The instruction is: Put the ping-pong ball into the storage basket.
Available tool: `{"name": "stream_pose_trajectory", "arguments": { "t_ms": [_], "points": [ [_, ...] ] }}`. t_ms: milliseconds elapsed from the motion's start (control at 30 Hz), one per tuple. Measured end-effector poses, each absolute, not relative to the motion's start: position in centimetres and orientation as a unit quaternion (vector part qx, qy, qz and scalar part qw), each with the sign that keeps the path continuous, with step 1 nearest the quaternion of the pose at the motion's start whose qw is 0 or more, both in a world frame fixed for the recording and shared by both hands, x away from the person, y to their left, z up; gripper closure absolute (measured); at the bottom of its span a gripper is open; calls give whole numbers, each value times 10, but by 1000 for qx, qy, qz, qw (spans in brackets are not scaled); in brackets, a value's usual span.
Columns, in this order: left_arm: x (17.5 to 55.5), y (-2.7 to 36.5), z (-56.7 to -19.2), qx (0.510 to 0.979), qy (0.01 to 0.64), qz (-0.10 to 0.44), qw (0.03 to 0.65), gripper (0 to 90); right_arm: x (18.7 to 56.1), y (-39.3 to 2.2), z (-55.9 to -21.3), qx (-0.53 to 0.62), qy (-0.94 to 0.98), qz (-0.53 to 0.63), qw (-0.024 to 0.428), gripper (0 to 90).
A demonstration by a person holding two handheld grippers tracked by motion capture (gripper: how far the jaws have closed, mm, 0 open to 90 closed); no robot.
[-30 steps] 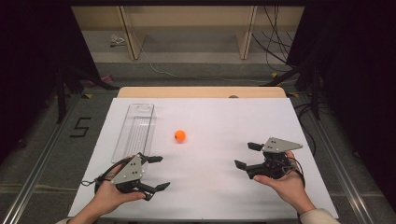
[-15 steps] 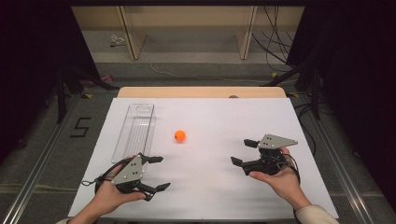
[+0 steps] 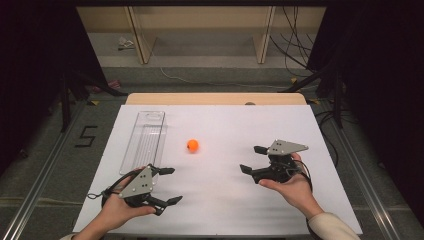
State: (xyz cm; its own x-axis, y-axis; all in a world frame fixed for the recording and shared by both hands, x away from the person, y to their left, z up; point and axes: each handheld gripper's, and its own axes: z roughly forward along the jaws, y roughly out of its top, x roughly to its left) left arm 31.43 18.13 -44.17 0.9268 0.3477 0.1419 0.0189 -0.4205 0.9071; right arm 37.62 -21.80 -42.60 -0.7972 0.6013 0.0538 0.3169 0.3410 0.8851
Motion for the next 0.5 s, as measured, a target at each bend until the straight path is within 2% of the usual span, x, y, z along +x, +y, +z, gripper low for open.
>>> {"name": "stream_pose_trajectory", "arguments": {
  "t_ms": [500],
  "points": [
    [314,181,-441,828,109,156,527,177,388,-205,-427,285,805,502,139,160]
  ]
}}
